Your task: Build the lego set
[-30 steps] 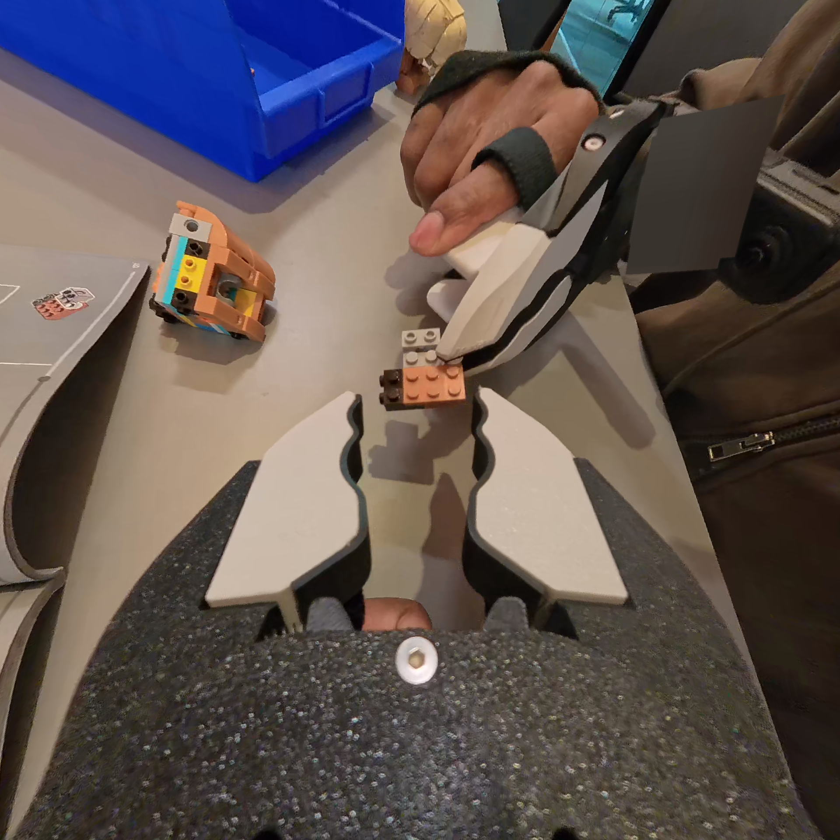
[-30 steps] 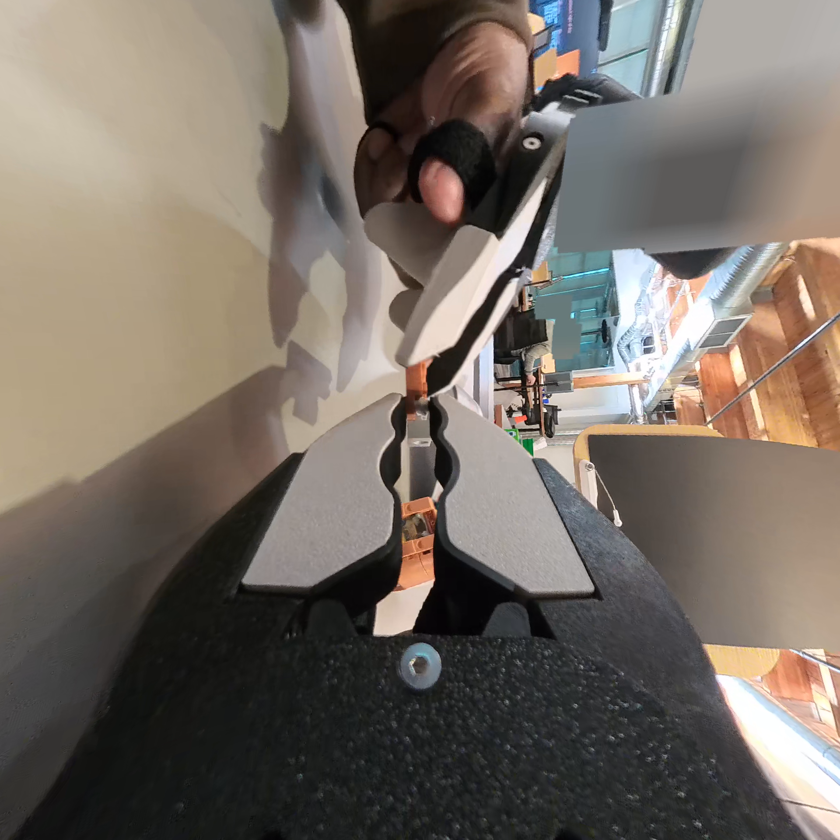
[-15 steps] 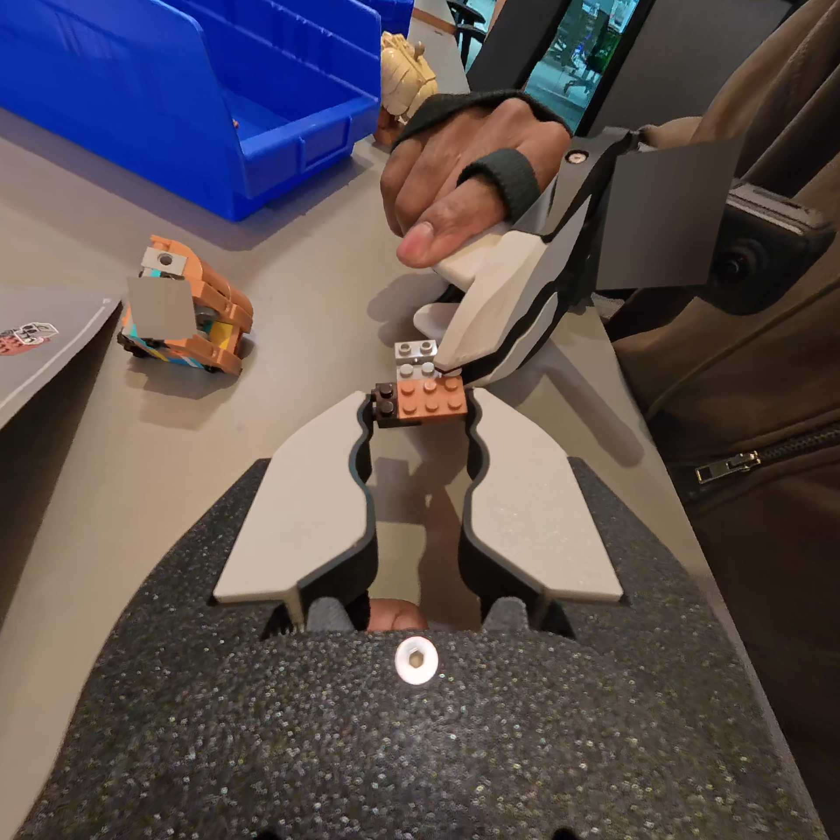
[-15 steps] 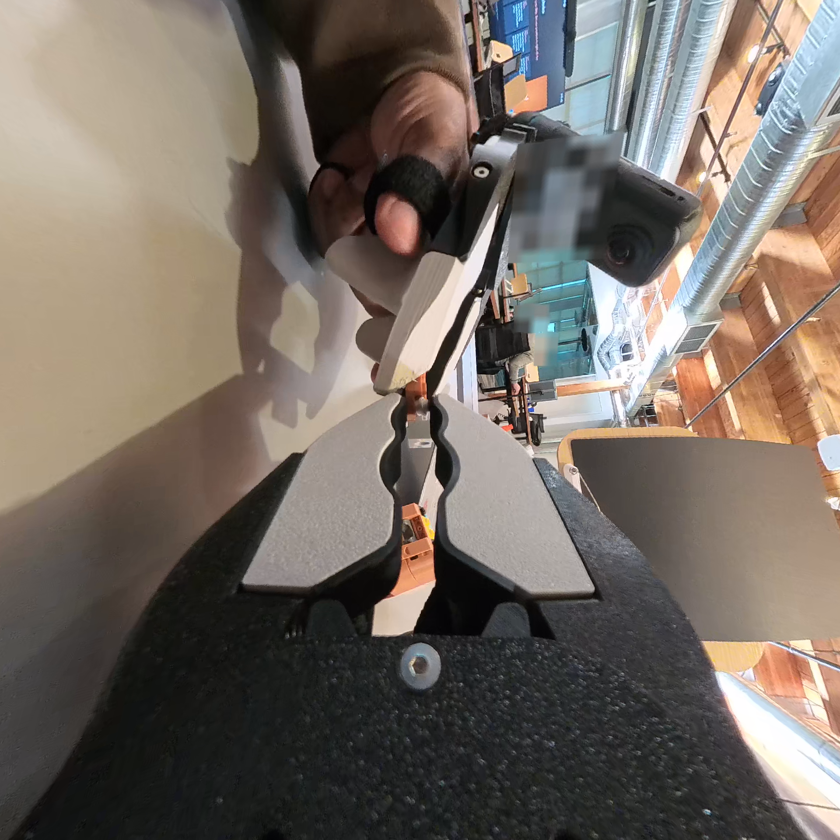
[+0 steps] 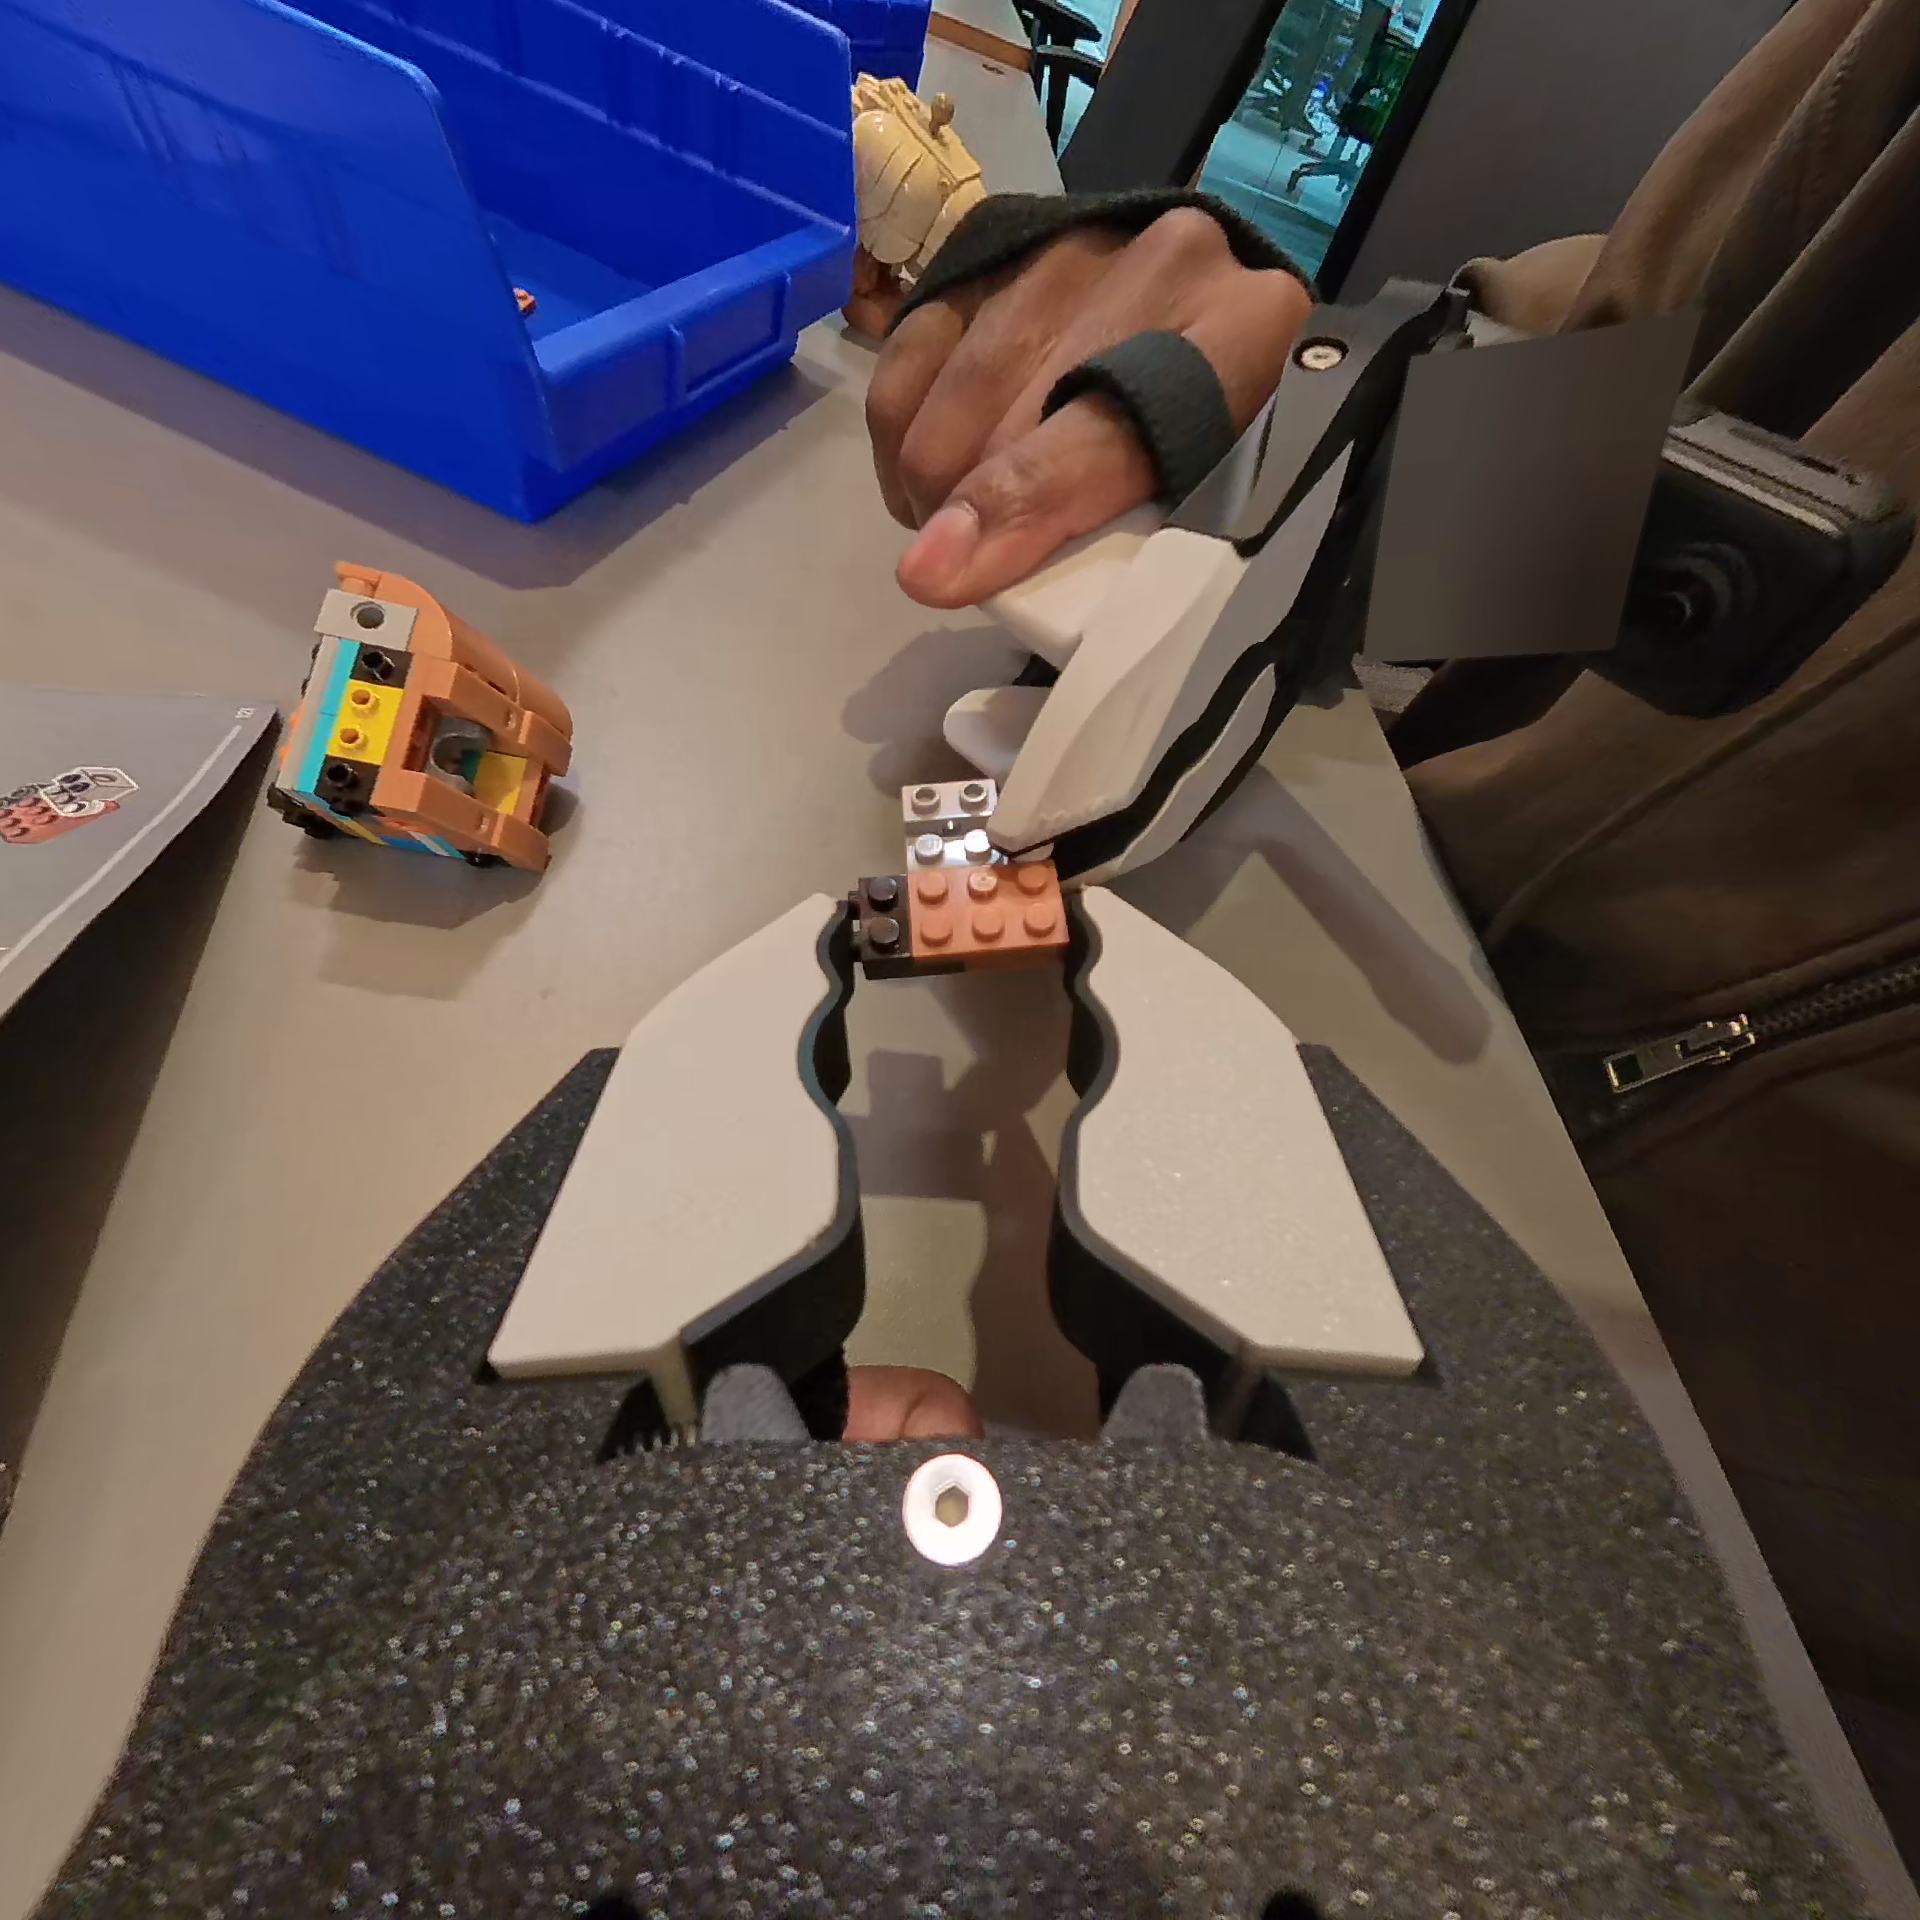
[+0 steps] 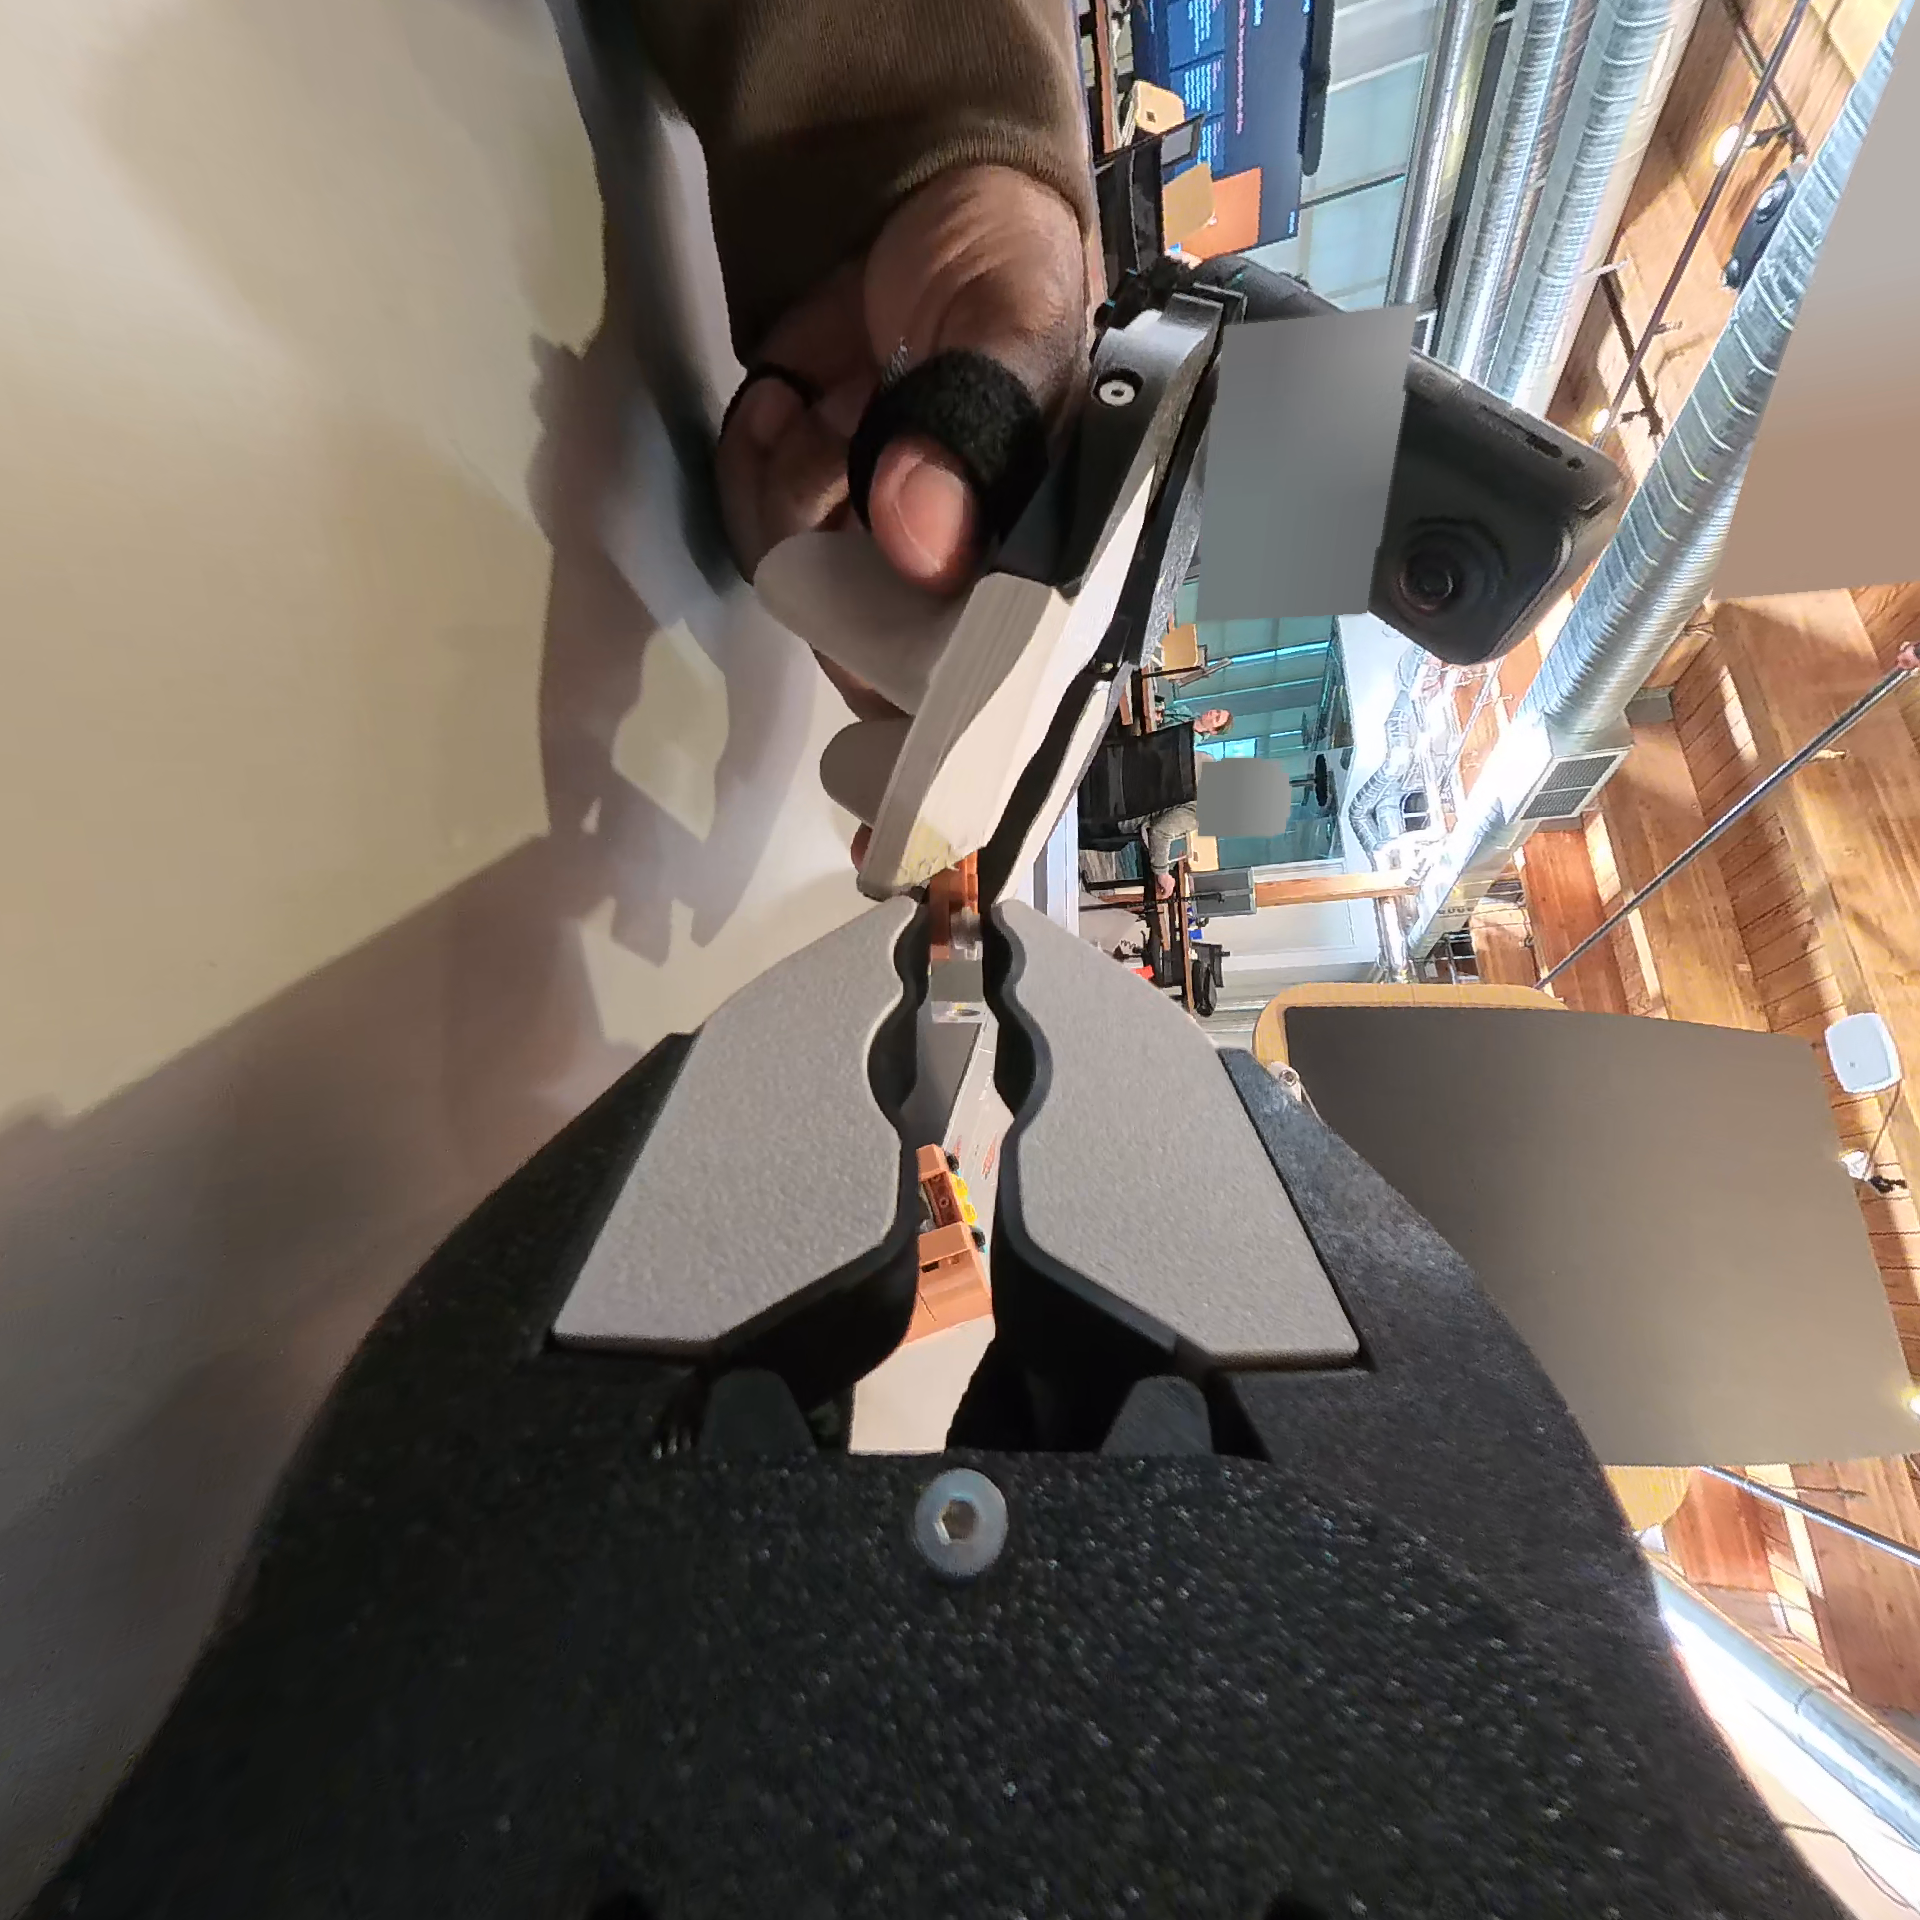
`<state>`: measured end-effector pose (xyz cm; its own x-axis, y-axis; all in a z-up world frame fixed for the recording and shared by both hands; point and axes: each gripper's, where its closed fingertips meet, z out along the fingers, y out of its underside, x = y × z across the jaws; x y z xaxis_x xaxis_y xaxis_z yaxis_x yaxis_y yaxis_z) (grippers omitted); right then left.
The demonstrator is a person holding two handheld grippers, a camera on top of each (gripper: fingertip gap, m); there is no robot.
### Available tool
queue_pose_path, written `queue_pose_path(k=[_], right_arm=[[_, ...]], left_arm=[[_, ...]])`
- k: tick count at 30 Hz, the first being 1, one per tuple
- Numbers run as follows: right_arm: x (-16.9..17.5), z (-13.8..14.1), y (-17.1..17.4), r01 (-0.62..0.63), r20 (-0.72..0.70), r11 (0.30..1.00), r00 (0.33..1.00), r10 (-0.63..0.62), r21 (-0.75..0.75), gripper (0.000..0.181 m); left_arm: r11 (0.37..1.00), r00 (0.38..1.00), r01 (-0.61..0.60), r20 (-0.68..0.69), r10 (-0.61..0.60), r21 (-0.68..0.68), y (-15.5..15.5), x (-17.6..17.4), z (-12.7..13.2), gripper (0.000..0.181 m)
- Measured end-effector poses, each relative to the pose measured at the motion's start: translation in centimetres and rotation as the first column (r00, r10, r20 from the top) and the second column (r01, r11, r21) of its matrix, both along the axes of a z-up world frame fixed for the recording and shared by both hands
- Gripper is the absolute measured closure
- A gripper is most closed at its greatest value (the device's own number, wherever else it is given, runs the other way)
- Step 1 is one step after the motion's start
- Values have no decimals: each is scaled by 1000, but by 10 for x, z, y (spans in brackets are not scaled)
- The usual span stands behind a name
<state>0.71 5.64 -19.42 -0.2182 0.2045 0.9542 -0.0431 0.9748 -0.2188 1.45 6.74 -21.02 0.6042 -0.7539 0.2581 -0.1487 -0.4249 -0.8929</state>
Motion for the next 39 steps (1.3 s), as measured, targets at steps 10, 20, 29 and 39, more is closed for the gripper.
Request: queue_pose_path(k=[10, 20, 29, 39], right_arm=[[0, 1, 1, 14, 9, 1000, 1000, -15, 5, 173], [-2, -2, 3, 18, 3, 998, 1000, -18, 60, 173], [-3, 12, 14, 53, -107, 999, 993, -52, 8, 149], [-1, 17, 11, 26, -138, 999, 990, -29, -22, 169]], left_arm=[[1000, 1000, -1, -4, 1, 7, 0, 0, 1, 142], [1000, 1000, -9, -3, 9, -18, 1, -1, -4, 142], [1000, 997, -5, 76, 5, 3, 2, -4, 6, 142], [993, 990, 83, 105, -92, 88, -9, 6, 17, 142]])
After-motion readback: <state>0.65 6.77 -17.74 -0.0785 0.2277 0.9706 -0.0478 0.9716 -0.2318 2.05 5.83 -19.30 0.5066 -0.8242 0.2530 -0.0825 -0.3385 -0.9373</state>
